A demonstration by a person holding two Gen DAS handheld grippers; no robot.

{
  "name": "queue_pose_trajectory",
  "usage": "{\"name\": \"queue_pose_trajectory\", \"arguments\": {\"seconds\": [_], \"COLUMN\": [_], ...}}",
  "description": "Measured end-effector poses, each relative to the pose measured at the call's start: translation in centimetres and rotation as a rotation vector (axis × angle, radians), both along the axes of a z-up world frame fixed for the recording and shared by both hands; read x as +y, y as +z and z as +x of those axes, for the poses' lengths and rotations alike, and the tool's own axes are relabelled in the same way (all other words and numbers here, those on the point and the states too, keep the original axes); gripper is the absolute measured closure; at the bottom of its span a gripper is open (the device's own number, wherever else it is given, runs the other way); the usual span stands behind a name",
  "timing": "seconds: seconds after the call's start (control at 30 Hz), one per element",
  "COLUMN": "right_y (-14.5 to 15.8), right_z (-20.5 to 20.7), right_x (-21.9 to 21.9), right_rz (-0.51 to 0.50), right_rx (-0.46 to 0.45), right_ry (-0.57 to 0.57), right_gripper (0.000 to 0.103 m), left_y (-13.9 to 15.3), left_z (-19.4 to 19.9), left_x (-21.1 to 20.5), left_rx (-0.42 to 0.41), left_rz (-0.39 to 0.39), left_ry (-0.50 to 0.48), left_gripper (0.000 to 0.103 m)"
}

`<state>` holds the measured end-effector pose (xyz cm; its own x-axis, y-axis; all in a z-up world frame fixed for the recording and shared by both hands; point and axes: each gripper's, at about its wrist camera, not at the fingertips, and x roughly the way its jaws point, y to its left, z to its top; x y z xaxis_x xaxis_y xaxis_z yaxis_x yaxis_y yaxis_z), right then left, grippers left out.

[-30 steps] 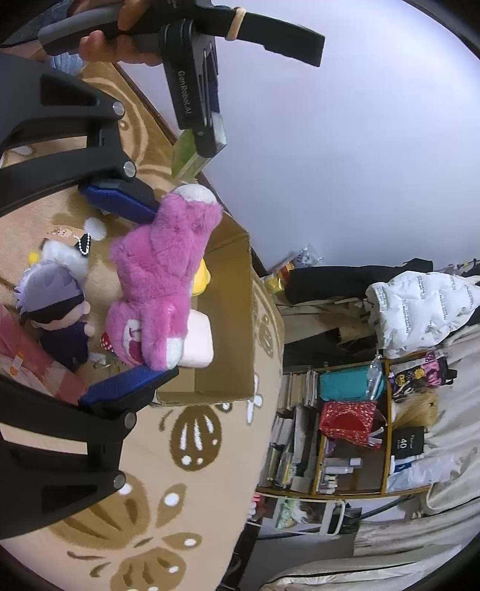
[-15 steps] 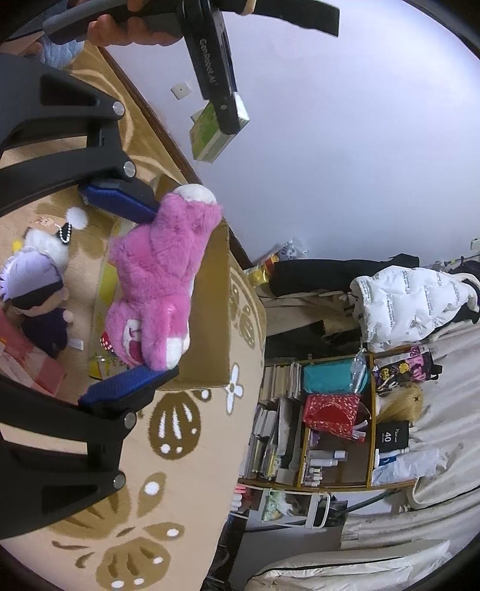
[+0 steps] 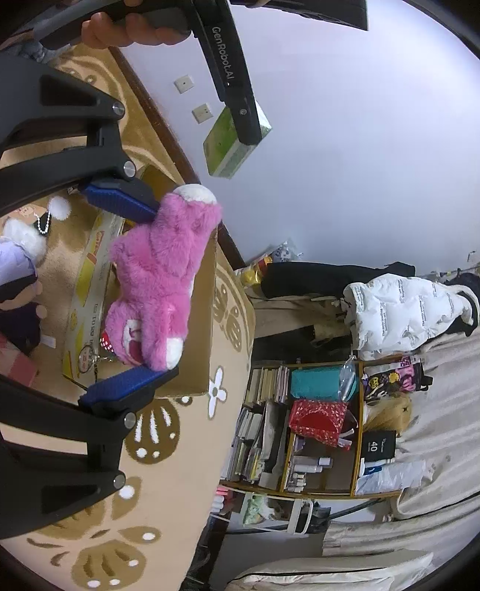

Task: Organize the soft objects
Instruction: 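Carry the tissue pack and pink bunny over the box and release both, then move both tools toward the black tissue pack and doll plush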

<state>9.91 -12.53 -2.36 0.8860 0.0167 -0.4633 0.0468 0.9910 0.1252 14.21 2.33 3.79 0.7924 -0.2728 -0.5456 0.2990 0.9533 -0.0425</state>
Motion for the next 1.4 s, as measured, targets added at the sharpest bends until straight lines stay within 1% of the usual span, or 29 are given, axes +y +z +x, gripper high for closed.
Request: {"name": "queue_pose_trajectory", "arguments": {"seconds": [0.07,0.17,0.23,0.3,0.4,0.57,0.67,0.73,0.77,0.83,0.87,0.9,0.97,1.0,1.03,1.07,1.1,1.13,1.2,1.23,1.27,1.33,1.4], "right_y": [-0.1,-0.2,-0.4,-0.6,-1.0,-2.0,-2.6,-3.0,-3.2,-3.4,-3.5,-3.5,-3.7,-3.8,-3.9,-3.8,-3.8,-3.6,-3.3,-3.1,-2.9,-2.6,-2.4], "right_z": [0.3,0.8,1.1,1.4,2.0,2.9,3.3,3.8,4.0,4.0,4.1,4.0,4.1,4.1,4.1,4.1,4.0,3.8,3.5,3.4,3.4,3.1,2.9], "right_x": [0.0,0.1,0.2,0.2,0.0,-0.8,-1.1,-1.2,-1.2,-1.0,-1.0,-1.0,-1.0,-0.9,-0.8,-0.8,-0.7,-0.7,-0.9,-1.1,-1.3,-1.6,-1.8], "right_rz": [-0.006,-0.026,-0.056,-0.078,-0.085,-0.068,-0.066,-0.070,-0.075,-0.085,-0.083,-0.084,-0.089,-0.094,-0.100,-0.103,-0.102,-0.101,-0.088,-0.071,-0.060,-0.043,-0.034], "right_rx": [-0.001,-0.007,-0.018,-0.027,-0.025,-0.005,0.011,0.031,0.039,0.037,0.037,0.039,0.047,0.051,0.053,0.052,0.048,0.038,0.026,0.024,0.023,0.019,0.027], "right_ry": [0.005,0.005,0.009,0.012,0.009,0.002,-0.007,0.002,0.006,0.002,0.002,0.004,0.008,0.009,0.009,0.007,0.005,-0.005,-0.017,-0.015,-0.015,-0.028,-0.035], "right_gripper": [0.026,0.026,0.026,0.026,0.026,0.025,0.025,0.025,0.025,0.024,0.024,0.023,0.022,0.022,0.020,0.015,0.012,0.007,0.006,0.003,0.000,0.000,0.000], "left_y": [-0.4,-1.0,-1.3,-2.1,-3.1,-4.3,-5.3,-5.7,-5.8,-5.8,-5.8,-5.7,-5.5,-5.3,-5.2,-5.1,-5.0,-4.9,-4.7,-4.5,-4.4,-4.1,-4.1], "left_z": [0.0,0.2,0.4,0.5,0.9,1.8,2.4,2.8,2.8,3.0,3.0,3.1,3.3,3.3,3.4,3.4,3.4,3.4,3.2,3.0,2.8,2.4,2.0], "left_x": [-0.3,-1.1,-1.4,-2.0,-2.8,-3.6,-4.3,-4.5,-4.5,-4.2,-4.0,-3.8,-3.2,-2.8,-2.5,-2.4,-2.0,-1.8,-1.5,-1.4,-1.5,-1.7,-2.0], "left_rx": [0.007,-0.001,0.002,-0.007,0.003,0.043,0.065,0.068,0.069,0.074,0.074,0.071,0.066,0.068,0.070,0.069,0.066,0.065,0.062,0.054,0.042,0.019,0.018], "left_rz": [-0.003,0.033,0.034,0.053,0.079,0.061,0.102,0.130,0.136,0.136,0.130,0.126,0.120,0.115,0.109,0.105,0.095,0.085,0.076,0.084,0.097,0.141,0.182], "left_ry": [-0.015,-0.019,-0.029,-0.044,-0.063,-0.093,-0.092,-0.074,-0.064,-0.047,-0.041,-0.030,-0.008,0.003,0.012,0.019,0.030,0.027,0.007,0.003,0.004,0.008,0.007], "left_gripper": [0.050,0.050,0.050,0.050,0.050,0.049,0.048,0.048,0.047,0.040,0.033,0.028,0.023,0.018,0.014,0.008,0.004,0.004,0.003,0.003,0.000,0.000,0.000]}}
